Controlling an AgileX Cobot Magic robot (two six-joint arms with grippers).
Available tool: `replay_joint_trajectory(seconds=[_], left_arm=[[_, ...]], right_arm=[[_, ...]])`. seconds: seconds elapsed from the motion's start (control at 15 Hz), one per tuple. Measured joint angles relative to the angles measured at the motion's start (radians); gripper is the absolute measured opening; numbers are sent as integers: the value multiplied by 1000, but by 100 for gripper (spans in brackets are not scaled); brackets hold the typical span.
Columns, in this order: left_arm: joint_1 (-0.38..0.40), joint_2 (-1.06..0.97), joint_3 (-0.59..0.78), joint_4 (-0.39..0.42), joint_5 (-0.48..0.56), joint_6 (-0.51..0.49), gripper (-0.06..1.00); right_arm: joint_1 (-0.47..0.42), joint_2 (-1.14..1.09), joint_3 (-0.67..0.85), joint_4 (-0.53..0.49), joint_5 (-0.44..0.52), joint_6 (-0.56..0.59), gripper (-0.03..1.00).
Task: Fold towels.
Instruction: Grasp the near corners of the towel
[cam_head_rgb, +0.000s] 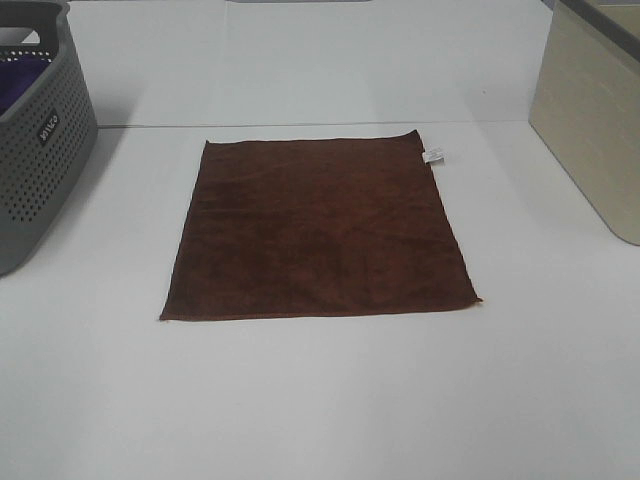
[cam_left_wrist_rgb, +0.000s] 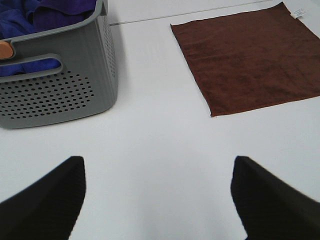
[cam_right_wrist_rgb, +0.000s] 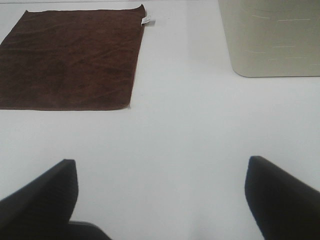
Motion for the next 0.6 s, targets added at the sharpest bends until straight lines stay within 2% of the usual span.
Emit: replay_joint_trajectory(seconds=[0.6], left_arm=[[0,0,0,0,0,0,76]], right_arm=[[0,0,0,0,0,0,85]])
